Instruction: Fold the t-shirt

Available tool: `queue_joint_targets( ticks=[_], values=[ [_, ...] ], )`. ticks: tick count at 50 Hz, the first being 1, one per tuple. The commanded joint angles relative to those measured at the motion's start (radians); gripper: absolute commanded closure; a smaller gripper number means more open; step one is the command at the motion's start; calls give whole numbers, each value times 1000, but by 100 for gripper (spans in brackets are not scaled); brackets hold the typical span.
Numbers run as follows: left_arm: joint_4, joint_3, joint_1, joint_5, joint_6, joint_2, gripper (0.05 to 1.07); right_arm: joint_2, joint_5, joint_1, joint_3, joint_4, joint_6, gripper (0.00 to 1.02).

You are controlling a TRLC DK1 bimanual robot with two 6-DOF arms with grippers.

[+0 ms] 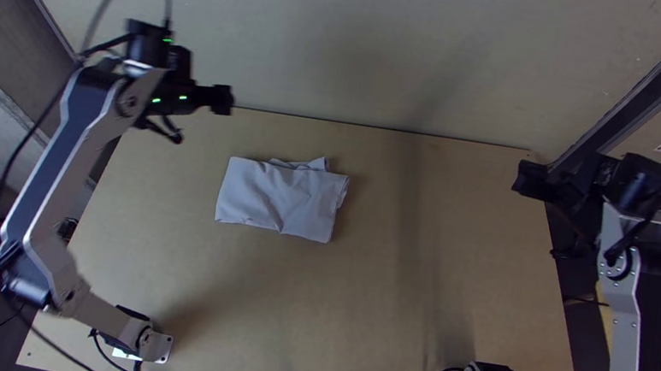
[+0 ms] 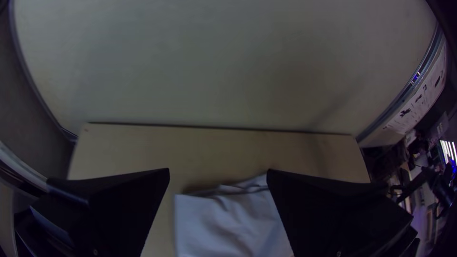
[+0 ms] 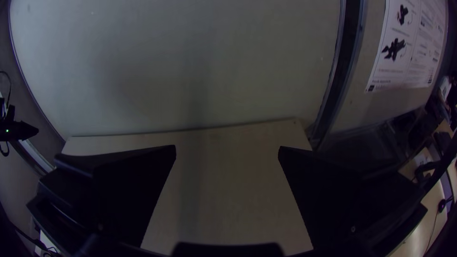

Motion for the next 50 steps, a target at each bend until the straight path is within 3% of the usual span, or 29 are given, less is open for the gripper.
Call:
queue_joint_targets(
  ticks=[1,10,24,31,36,50],
  values=[
    [39,-92,61,-2,100,-161,9,-1,7,-3,81,-23,-38,3],
    [111,-201,160,-2,201,-392,9,-64,8,-6,138,-81,-49,3],
    [328,-497,275,-2,244,-782,9,-305,8,-3,73,-74,-56,3],
    [403,-651,311,0,209,-966,9,-452,10,-10,-51,-37,-112,3],
    [420,-737,318,2,184,-1077,9,-603,10,-18,-180,40,-122,3],
    [550,-1068,326,0,218,-1388,9,-859,10,-21,-402,43,-121,4]
  ],
)
